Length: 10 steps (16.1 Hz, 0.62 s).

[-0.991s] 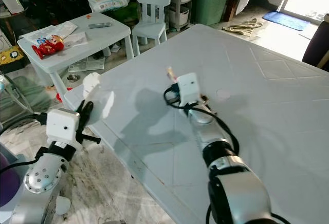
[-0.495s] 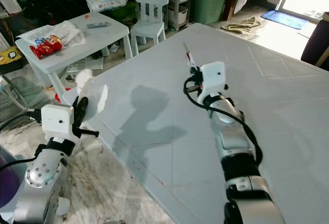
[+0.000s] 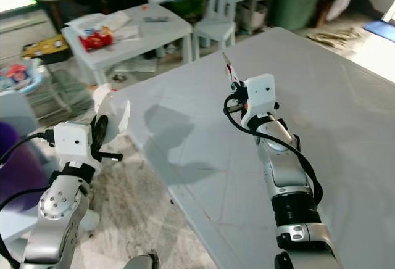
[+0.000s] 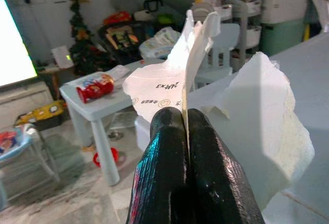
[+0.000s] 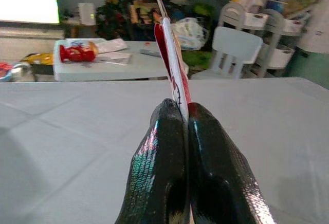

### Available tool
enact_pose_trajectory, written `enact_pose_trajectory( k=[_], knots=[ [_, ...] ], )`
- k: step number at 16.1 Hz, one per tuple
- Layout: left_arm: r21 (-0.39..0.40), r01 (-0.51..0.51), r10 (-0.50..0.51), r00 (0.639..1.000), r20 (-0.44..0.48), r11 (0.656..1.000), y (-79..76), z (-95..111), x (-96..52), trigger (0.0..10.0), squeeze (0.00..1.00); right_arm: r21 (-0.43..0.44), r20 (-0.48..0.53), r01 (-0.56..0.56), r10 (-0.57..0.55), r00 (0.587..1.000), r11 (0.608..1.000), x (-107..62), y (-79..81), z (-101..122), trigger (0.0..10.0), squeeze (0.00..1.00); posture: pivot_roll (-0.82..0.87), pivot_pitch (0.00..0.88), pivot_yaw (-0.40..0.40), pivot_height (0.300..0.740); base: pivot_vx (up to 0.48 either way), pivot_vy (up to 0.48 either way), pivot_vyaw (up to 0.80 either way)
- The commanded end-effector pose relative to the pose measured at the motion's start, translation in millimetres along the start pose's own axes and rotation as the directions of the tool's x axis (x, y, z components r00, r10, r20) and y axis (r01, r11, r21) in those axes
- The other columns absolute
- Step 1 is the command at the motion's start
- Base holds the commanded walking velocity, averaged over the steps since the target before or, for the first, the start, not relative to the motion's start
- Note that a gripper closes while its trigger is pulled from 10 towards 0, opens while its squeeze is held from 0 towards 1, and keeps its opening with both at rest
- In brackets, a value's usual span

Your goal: Picking trash to rubbish bin

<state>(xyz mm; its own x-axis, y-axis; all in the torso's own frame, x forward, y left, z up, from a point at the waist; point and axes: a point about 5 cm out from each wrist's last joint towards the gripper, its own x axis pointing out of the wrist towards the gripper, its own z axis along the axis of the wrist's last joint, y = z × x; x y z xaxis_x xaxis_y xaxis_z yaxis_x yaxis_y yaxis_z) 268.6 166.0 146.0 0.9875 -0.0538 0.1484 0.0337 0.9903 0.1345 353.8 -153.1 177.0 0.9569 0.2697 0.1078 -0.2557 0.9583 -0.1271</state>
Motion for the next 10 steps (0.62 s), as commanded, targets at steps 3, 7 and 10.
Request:
enact_pose_trajectory(
  k=[3, 7, 10],
  knots=[
    [-0.063, -0.025, 0.023, 1.000, -0.021, 0.998, -3.3, -4.0, -0.6, 0.0, 0.00, -0.003, -0.004, -0.032, 0.032, 0.999, 0.999, -2.1, 3.9, 4.8, 0.0, 0.00, 0.17, 0.076, -0.041, 0.740, 0.000, 0.000, 0.80],
    [-0.079, -0.028, 0.026, 0.999, -0.029, 0.996, -5.3, -5.2, -0.8, 0.0, 0.00, -0.001, -0.006, -0.045, 0.045, 0.999, 0.999, -1.5, 6.8, 5.8, 0.0, 0.00, 0.17, 0.074, -0.039, 0.740, 0.000, 0.000, 0.80],
    [-0.090, -0.015, 0.013, 0.999, -0.031, 0.996, -5.9, -4.7, 1.8, 0.0, 0.00, 0.006, -0.004, -0.054, 0.054, 0.999, 0.999, -1.3, 10.0, 6.7, 0.0, 0.00, 0.17, 0.074, -0.036, 0.740, 0.000, 0.000, 0.80]
  ],
)
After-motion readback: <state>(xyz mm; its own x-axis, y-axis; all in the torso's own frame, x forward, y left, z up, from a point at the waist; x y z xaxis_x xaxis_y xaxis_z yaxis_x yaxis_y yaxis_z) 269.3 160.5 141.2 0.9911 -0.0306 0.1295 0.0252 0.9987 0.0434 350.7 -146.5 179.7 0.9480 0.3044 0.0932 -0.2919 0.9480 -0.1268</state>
